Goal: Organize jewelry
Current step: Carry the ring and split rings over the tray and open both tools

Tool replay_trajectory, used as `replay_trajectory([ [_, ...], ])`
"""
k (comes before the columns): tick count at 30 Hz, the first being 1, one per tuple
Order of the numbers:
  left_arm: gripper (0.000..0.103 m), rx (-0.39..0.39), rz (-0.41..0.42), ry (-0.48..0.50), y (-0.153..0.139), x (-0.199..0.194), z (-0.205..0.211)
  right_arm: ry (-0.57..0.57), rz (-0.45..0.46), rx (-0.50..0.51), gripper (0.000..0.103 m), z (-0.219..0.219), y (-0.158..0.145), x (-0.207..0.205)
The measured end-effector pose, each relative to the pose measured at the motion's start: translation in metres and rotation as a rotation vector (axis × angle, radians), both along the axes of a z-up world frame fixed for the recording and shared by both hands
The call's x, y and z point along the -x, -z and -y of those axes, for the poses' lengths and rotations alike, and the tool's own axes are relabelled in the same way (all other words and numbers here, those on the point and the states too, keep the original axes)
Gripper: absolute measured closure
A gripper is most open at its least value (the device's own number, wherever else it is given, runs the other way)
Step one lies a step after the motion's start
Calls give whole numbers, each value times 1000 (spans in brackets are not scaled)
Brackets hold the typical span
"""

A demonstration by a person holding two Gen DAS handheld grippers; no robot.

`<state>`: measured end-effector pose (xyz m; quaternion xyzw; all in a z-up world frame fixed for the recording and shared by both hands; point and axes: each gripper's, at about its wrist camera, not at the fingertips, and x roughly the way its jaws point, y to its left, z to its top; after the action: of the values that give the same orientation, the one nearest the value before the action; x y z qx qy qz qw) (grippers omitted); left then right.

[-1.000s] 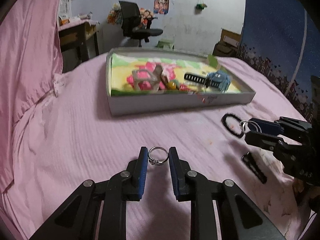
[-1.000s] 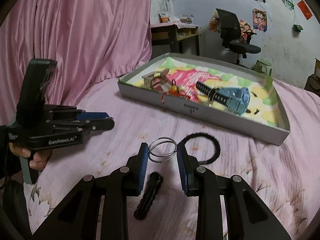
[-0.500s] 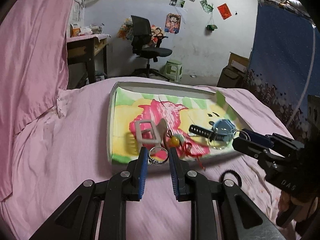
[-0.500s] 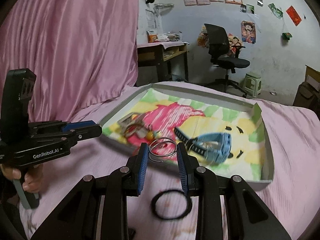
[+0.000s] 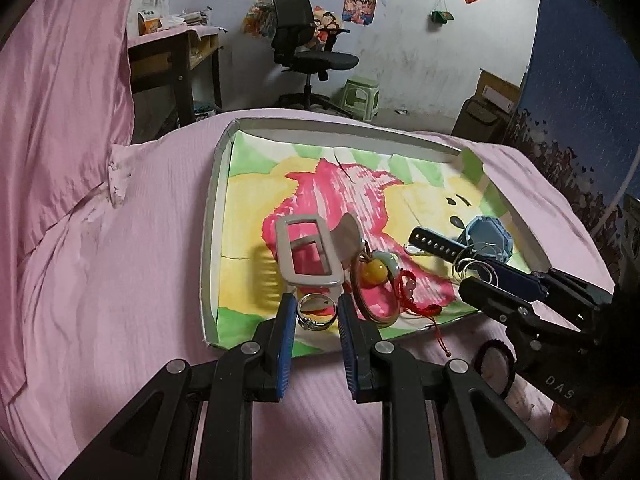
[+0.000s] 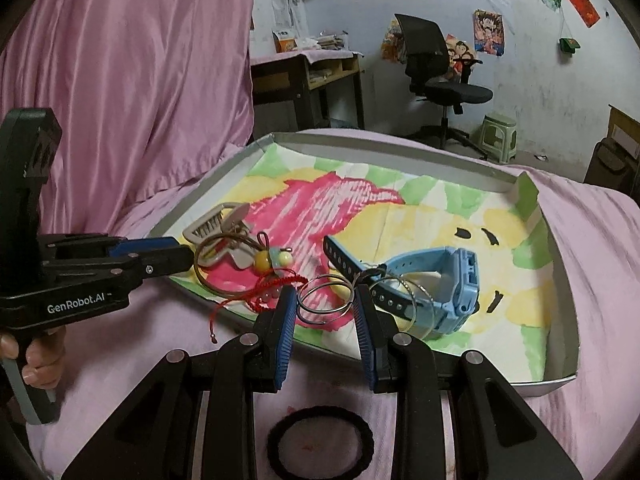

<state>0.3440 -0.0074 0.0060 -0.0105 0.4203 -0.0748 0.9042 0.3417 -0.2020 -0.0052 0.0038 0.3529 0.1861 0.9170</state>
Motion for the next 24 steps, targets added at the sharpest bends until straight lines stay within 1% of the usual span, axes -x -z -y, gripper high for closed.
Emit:
replay_trajectory([
  [5, 83, -2, -5, 1, -3, 0, 1, 7, -15, 10, 76, -2, 3, 0],
  [7, 83, 2, -2, 3, -3, 0, 0, 10, -13, 9, 72, 0, 2, 1],
  [9, 82, 4, 3, 3, -5, 3, 1, 14, -9, 2, 63, 2, 2, 3],
  [10, 80, 9, 8, 4, -6, 4, 1, 16, -5, -3, 62, 3, 1, 5],
  [12, 73, 24, 22, 3, -8, 9, 1, 22, 4, -6, 62, 6, -1, 7],
  [13, 64, 32, 31, 0, -9, 12, 0, 26, 12, -11, 62, 8, -3, 10],
  [14, 49, 47, 52, -5, -12, 17, -1, 30, 21, -17, 59, 10, -5, 13],
  [15, 41, 56, 75, -10, -14, 21, -2, 35, 31, -22, 54, 13, -7, 15],
  [16, 34, 61, 107, -19, -17, 27, -3, 42, 47, -32, 51, 16, -9, 20],
  [19, 32, 73, 154, -21, -24, 41, -3, 57, 93, -54, 46, 24, -18, 33],
  [21, 26, 83, 184, -32, -28, 49, -4, 76, 126, -75, 37, 30, -25, 43],
  [23, 16, 92, 227, -56, -32, 61, -5, 89, 157, -103, 33, 36, -31, 52],
  [24, 13, 96, 255, -73, -34, 69, -6, 96, 176, -113, 29, 39, -34, 58],
])
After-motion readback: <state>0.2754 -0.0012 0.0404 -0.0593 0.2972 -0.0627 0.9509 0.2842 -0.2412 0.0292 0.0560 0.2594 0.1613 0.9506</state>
